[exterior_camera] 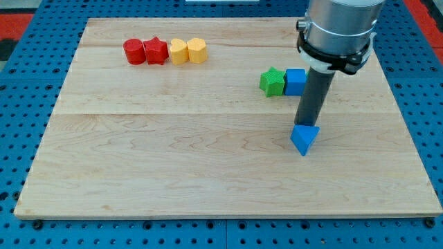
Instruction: Move blue triangle towards bottom right of the board
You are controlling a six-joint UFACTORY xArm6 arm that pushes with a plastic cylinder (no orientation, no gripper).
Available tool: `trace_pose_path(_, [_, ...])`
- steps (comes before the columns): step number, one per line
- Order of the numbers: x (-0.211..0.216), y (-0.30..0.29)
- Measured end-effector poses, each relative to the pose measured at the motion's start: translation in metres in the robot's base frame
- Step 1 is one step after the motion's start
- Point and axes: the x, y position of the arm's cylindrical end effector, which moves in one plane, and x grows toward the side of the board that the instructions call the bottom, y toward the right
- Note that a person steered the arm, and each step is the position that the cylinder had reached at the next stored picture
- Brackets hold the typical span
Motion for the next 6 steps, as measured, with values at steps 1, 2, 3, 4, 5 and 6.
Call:
trace_pose_path(1, [0.011, -0.005])
trace_pose_path(2, [0.030, -0.017])
trace_pose_path(3, [0.036, -0.042])
trace_pose_path(4, [0.052, -0.054])
trace_pose_path(5, [0.065, -0.037])
trace_pose_path(6, [0.064, -0.013])
